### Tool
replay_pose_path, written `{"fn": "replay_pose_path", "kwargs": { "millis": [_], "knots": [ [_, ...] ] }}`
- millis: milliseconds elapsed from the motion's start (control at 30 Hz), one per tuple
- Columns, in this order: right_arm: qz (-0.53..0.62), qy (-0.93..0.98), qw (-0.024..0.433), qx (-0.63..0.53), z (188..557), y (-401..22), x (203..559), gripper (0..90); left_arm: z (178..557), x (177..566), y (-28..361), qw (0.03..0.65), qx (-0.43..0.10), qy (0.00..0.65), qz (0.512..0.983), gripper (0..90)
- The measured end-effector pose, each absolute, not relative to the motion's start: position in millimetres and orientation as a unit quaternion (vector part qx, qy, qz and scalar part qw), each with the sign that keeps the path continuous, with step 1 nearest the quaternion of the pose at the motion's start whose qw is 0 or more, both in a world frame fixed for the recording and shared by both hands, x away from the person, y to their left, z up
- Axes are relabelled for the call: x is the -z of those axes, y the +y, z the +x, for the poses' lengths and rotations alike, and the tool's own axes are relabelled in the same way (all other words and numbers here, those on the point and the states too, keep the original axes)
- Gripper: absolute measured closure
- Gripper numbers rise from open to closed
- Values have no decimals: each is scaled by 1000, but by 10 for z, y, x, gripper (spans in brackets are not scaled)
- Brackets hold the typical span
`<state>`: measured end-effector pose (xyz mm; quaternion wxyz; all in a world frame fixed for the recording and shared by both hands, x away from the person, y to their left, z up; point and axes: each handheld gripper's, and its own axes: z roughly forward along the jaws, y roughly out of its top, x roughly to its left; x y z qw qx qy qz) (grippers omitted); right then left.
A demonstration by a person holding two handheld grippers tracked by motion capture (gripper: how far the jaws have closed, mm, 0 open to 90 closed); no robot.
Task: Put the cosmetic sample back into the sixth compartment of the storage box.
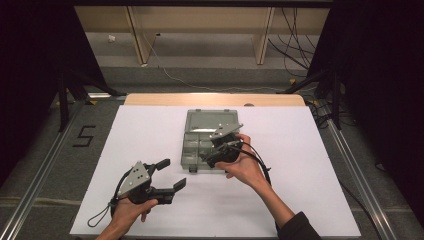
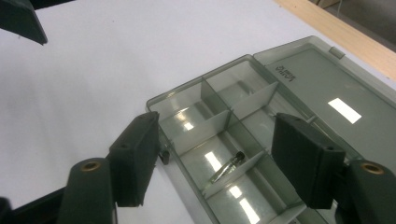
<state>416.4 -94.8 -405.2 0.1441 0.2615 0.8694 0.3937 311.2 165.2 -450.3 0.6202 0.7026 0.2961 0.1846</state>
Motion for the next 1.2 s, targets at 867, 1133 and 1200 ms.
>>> {"fn": "replay_pose_path", "kwargs": {
  "millis": [867, 1133, 1200],
  "knots": [
    [246, 857, 138, -431, 3945, -1142, 3934, 269, 3107, 4499, 1652, 623, -182, 296, 700, 156],
    [248, 848, 140, -448, 3892, -1221, 3918, 267, 3110, 4500, 1653, 623, -182, 296, 700, 156],
    [246, 844, 141, -455, 3867, -1239, 3914, 264, 3110, 4501, 1653, 624, -182, 296, 700, 156]
  ]
}}
